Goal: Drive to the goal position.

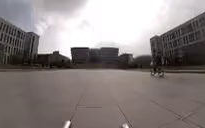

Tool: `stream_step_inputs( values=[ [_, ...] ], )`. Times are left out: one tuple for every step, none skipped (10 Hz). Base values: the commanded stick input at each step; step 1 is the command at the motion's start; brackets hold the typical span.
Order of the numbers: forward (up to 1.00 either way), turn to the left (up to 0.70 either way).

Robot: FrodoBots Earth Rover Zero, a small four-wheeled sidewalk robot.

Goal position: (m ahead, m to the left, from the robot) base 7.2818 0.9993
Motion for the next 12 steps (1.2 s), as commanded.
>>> stream_step_inputs(
  values=[
    [0.70,0.00],
    [0.70,0.00],
    [0.70,0.00],
    [0.70,0.00],
    [0.70,0.00],
    [0.70,0.00],
    [0.70,0.00],
    [0.70,0.00],
    [0.70,0.00],
    [0.70,0.00],
    [0.70,0.00],
    [0.70,0.00]
  ],
)
